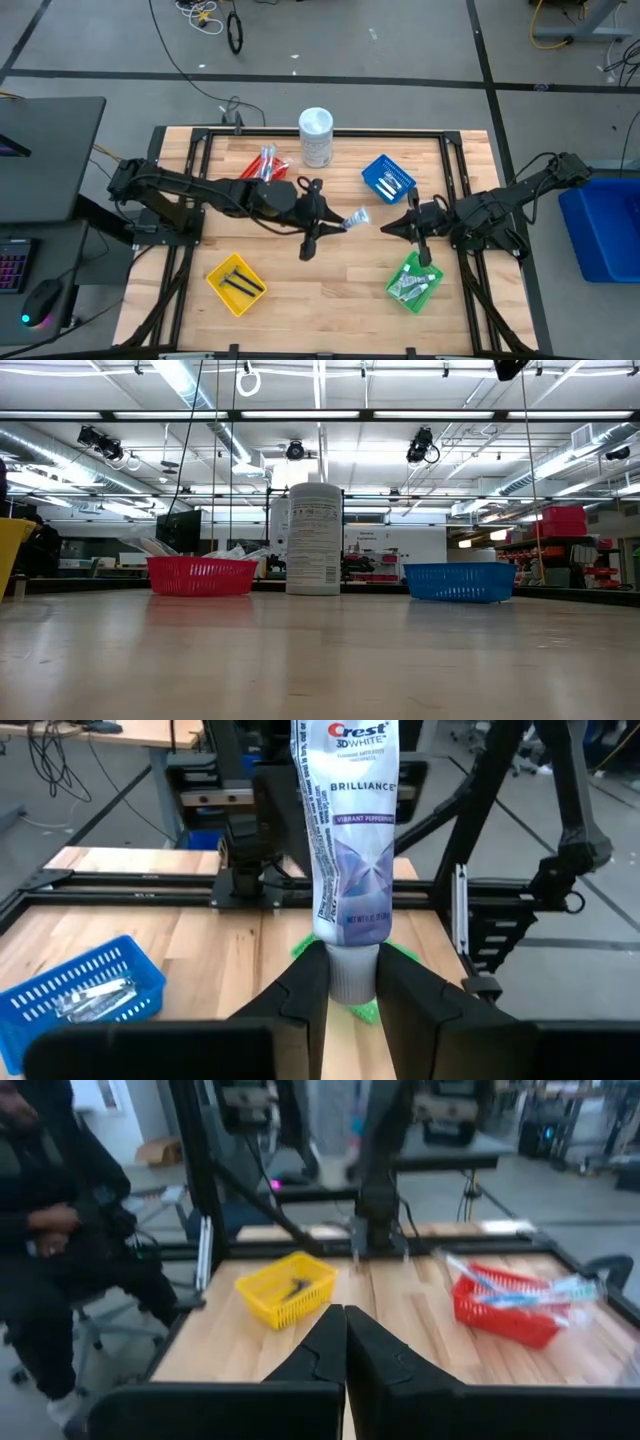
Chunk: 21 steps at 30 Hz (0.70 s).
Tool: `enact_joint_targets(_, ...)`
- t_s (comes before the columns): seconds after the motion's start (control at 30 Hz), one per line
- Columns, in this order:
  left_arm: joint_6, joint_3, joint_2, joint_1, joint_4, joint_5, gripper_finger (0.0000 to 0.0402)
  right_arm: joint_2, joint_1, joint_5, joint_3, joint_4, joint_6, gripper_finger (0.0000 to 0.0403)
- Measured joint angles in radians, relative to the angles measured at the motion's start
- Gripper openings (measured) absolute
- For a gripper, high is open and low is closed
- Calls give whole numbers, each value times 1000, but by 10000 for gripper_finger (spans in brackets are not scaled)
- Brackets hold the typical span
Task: Pick & Place Travel size toiletries
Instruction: Put the white toothpaste into the green basket
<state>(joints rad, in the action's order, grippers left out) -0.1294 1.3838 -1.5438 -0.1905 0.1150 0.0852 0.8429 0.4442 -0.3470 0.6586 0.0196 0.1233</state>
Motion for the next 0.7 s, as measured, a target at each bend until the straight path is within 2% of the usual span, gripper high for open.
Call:
enact_joint_targets(0.23,7,0,0,42,-20,-55,75,0,0,-1,0,122,-55,3)
enact_joint_targets(0.5,11,0,0,46,-23,-57,76,0,0,-5,0,143,-61,6)
enact_joint_targets(0.7,11,0,0,47,-23,-57,79,4,-3,-81,0,166,-31,29)
